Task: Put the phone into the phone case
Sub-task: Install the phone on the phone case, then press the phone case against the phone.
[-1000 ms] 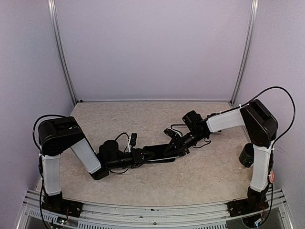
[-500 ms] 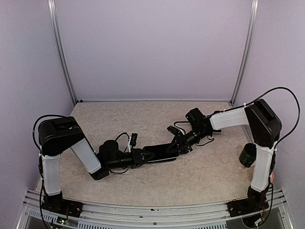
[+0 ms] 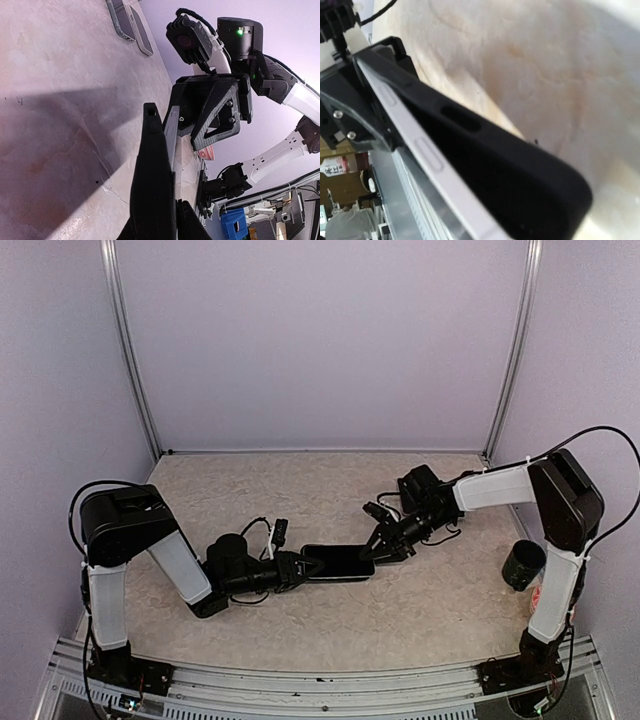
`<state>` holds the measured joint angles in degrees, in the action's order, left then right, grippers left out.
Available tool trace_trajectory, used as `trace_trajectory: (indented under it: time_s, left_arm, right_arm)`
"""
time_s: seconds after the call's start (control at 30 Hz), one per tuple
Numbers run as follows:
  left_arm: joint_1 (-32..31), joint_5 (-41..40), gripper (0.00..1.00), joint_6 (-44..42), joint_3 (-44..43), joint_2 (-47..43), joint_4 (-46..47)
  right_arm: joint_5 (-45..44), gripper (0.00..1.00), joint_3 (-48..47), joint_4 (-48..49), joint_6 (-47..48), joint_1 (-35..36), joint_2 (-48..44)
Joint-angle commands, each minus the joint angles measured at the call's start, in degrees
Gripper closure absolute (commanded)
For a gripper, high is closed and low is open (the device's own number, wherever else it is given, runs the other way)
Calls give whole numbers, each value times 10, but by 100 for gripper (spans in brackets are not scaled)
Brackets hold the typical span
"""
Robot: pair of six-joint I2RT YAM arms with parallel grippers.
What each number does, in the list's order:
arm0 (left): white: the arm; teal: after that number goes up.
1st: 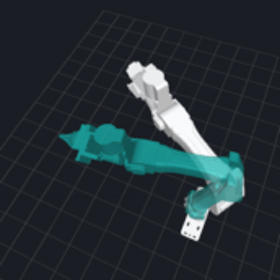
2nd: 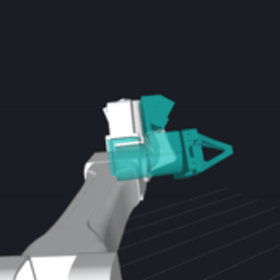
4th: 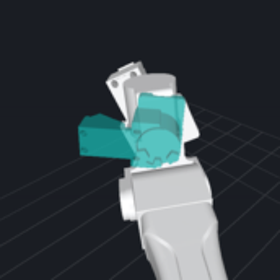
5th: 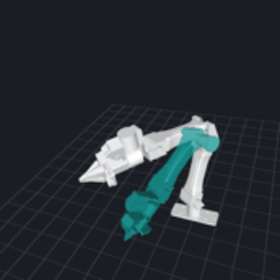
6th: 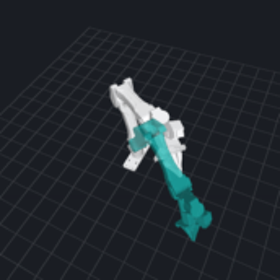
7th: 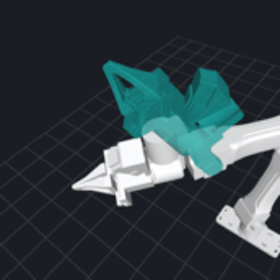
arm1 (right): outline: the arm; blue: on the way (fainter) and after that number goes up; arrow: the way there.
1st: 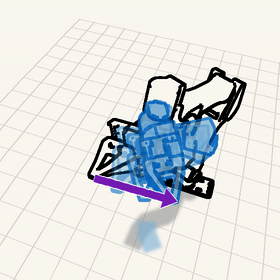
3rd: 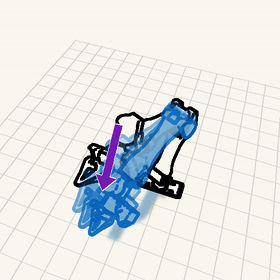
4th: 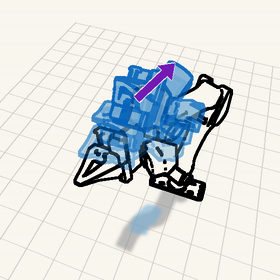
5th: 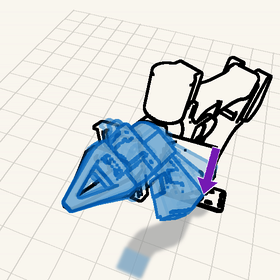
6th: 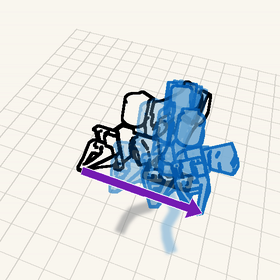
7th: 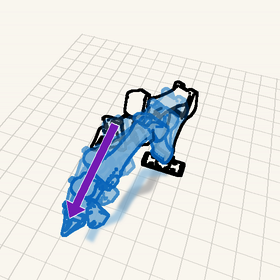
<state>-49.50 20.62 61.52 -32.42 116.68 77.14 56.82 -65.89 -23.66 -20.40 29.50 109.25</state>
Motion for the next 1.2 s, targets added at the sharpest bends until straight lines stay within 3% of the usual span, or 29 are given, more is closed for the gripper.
trace_trajectory:
  time_s: [0.0,0.67,1.17]
  left_arm:
    - [4,4,81,-3,5,-1,40]
    - [5,7,89,-4,11,-6,51]
    - [8,96,93,-18,20,-14,185]
  right_arm:
    - [-4,64,16,-8,8,-16,-40]
    - [-16,63,64,12,-1,-47,-102]
    - [8,61,99,52,15,-47,-175]
